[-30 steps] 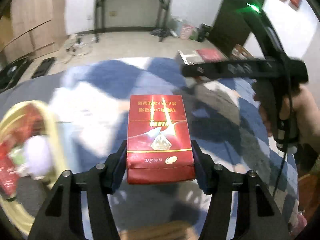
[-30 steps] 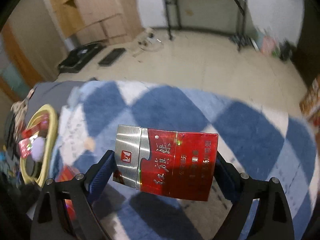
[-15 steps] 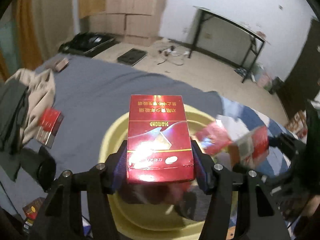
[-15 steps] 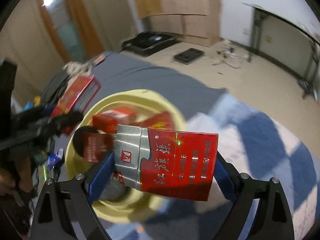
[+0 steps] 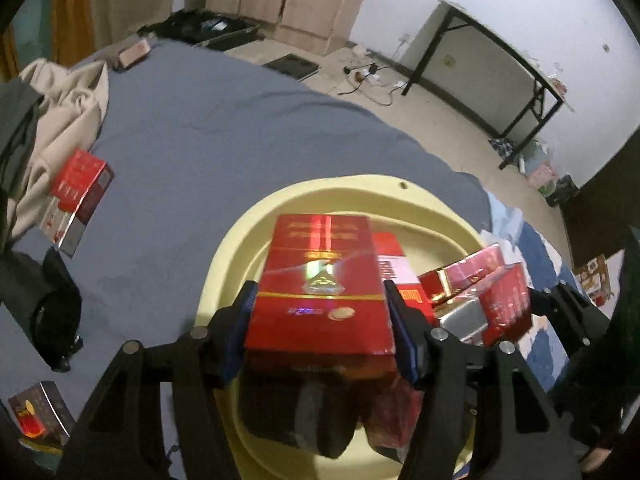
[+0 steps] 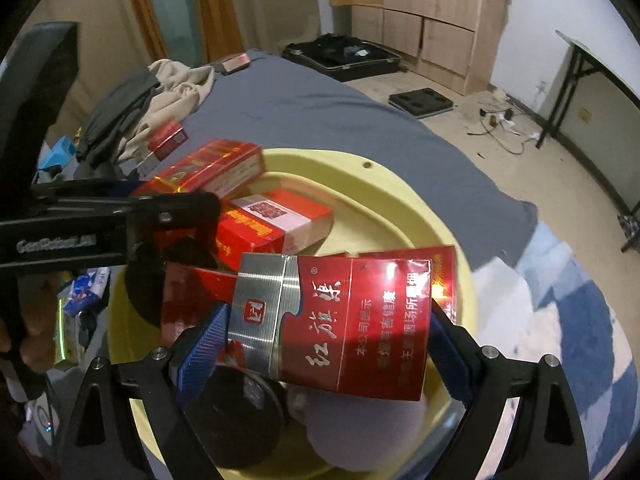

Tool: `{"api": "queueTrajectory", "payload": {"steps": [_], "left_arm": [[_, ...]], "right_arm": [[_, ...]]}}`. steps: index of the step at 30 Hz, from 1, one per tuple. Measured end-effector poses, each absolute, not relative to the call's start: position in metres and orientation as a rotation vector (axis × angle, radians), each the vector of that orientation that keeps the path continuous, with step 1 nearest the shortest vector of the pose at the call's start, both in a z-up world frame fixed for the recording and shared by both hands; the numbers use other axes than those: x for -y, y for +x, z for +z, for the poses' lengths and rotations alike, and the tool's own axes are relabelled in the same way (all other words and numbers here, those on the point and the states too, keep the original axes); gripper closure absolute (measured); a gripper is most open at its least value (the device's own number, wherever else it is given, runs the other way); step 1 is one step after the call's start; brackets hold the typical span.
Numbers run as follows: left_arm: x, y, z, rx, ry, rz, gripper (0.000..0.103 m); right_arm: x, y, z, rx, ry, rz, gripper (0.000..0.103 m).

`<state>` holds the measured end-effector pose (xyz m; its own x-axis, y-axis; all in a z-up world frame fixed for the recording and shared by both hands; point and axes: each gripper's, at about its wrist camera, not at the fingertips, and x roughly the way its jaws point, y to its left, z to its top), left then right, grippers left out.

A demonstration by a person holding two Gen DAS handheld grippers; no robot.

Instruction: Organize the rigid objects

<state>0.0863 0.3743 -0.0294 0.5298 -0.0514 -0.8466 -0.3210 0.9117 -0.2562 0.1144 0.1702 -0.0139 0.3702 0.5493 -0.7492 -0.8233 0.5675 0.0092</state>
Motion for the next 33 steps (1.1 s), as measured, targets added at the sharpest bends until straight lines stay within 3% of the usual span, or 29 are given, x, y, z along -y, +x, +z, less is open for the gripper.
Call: {"api": "queueTrajectory", "payload": {"steps": [1,3,5,16,21,26,33], "left_arm": [[-0.375,0.086,-0.029,-1.007,-0.413,0.165,0.034],[-0.372,0.083,-0.025,-0.982,-0.397,0.189,0.011],[-0.368,0.076,-0.014,-0.931,-0.397,0.217,0.001],[-0.275,0.019,0.035,-0.692,-0.36,0.508,0.0],[-0.205,-0.031,0.004,-0.672,-0.359,0.601,0.0],[-0.161,-0.037,-0.047,-0.875,-0.335,0.512,0.0],[-0.166,-0.027,-0.078,-0.891,-0.378,0.635,0.0]], "right_arm": [[-0.172,0.114,-0.015,-0.776,-0.404,0.913,0.009],[-0.169,0.113,-0.011,-0.749,-0.406,0.916,0.009],[-0.158,0.111,-0.004,-0.71,-0.373,0.925,0.001],[-0.061,0.125,0.026,-0.515,-0.281,0.949,0.0],[-0.027,0.113,-0.006,-0.518,-0.454,0.983,0.0],[-0.019,0.092,-0.058,-0.561,-0.632,1.002,0.0],[-0.017,0.103,-0.097,-0.605,-0.58,0.945,0.0]]}}
